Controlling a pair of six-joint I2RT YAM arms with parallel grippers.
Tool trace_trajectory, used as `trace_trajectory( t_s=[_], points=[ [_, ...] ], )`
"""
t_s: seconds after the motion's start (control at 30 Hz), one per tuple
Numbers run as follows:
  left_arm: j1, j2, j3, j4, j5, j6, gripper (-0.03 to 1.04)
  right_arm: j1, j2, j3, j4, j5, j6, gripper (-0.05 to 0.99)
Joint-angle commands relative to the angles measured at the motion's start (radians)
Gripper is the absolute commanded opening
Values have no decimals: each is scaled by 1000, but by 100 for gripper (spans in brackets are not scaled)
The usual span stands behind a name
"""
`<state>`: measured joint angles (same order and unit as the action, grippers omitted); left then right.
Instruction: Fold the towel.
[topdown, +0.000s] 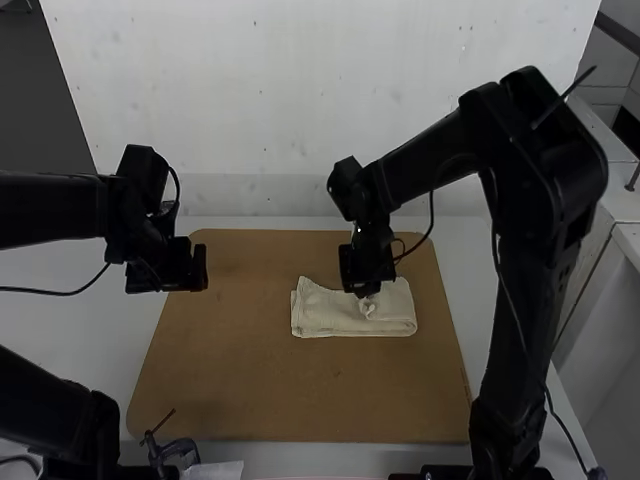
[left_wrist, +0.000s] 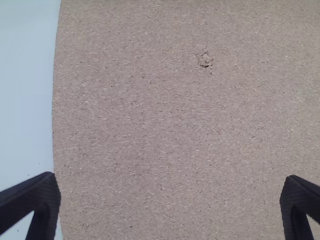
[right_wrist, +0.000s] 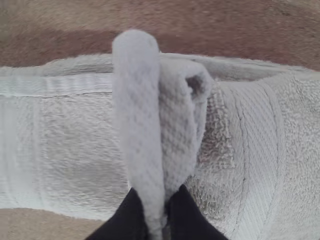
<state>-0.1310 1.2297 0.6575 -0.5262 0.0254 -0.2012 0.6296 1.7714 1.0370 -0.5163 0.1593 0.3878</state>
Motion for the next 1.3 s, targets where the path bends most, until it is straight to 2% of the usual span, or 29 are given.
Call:
trace_trajectory(
  t_s=[0.0,0.3,0.47,0.8,0.83,0.87,0.9,0.93,1.27],
  points=[
    [18,-21,-1,5,-2,34,98,74,45,87,-13,31,92,1],
    [39,-24,-1,6,-2,42,98,145,129,222,-30,19,122,1],
    [37,-21,-2,6,-2,42,98,179,169,290,-62,-43,151,1],
    [47,-24,-13,6,2,46,98,209,207,333,-82,-53,152,2],
    [47,-26,-16,6,2,46,98,206,204,333,-82,-55,152,7],
    [48,-26,-19,8,2,46,98,203,198,333,-82,-58,152,18],
    [48,-24,-22,11,4,46,98,200,180,330,-82,-67,152,33],
    [48,-24,-24,14,4,46,98,197,168,328,-82,-69,152,43],
    [44,-26,-27,17,7,46,98,127,-36,340,-97,-73,120,43]
  ],
)
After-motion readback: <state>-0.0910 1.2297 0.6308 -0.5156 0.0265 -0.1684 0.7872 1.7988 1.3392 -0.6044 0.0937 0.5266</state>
